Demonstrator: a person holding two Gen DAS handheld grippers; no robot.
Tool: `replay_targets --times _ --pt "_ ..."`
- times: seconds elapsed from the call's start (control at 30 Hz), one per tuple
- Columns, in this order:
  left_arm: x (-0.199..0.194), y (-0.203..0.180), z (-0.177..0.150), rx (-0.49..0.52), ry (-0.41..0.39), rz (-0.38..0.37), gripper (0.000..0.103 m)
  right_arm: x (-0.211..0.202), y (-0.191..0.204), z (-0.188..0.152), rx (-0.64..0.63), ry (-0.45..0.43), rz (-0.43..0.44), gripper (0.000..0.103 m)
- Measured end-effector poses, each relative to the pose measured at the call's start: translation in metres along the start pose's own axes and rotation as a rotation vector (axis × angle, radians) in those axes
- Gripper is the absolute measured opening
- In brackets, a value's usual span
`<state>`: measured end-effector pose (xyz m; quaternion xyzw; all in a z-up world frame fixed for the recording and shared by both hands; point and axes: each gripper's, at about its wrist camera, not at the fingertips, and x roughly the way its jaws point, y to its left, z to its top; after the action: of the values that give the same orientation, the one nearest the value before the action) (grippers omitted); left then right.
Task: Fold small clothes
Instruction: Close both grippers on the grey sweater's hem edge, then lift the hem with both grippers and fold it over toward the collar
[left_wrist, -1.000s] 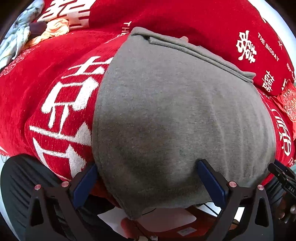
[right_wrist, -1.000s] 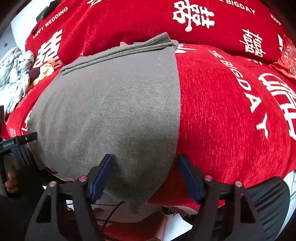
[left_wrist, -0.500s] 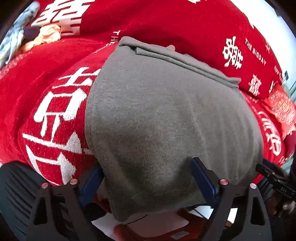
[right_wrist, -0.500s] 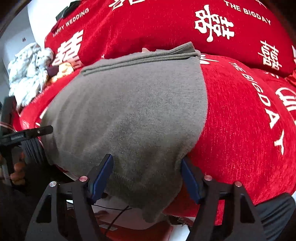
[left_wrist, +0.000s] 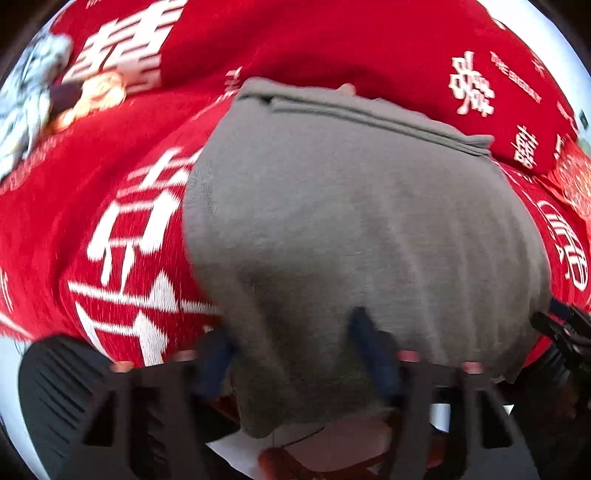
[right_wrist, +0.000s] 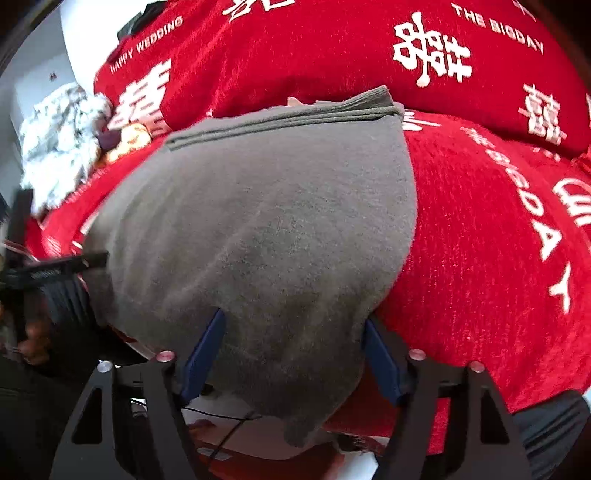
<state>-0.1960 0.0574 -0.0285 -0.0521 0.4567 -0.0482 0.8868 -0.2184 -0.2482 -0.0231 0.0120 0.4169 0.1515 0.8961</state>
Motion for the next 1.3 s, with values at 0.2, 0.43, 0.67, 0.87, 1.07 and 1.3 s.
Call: replay_targets --times 0.2,0.43,0.67,0.87,1.07,1.3 --pt "-0.003 0.01 0.0 -0.021 0.0 -0.049 0.036 -0.006 -0.008 0.002 0.019 0.009 0.0 0.02" --pt "0.002 -0.003 -0.006 0.047 -0.001 -0.037 0.06 -0.004 -0.018 0.0 0.101 0.003 0.067 0.028" --pt "-0.007 0.024 0.0 -0.087 -0.002 -0.164 0.018 -0.009 -0.025 0.004 0.151 0.012 0.109 0.014" --pt "-0.033 0.028 0.014 -0.112 -0.092 -0.233 0.017 -0.031 -0.042 0.016 0.24 -0.053 0.238 0.013" --pt "-0.056 0.026 0.047 -0.097 -0.183 -0.255 0.017 -0.056 -0.05 0.05 0.286 -0.15 0.322 0.012" --pt "-0.062 0.023 0.08 -0.085 -0.215 -0.246 0.017 -0.06 -0.051 0.085 0.305 -0.182 0.322 0.012"
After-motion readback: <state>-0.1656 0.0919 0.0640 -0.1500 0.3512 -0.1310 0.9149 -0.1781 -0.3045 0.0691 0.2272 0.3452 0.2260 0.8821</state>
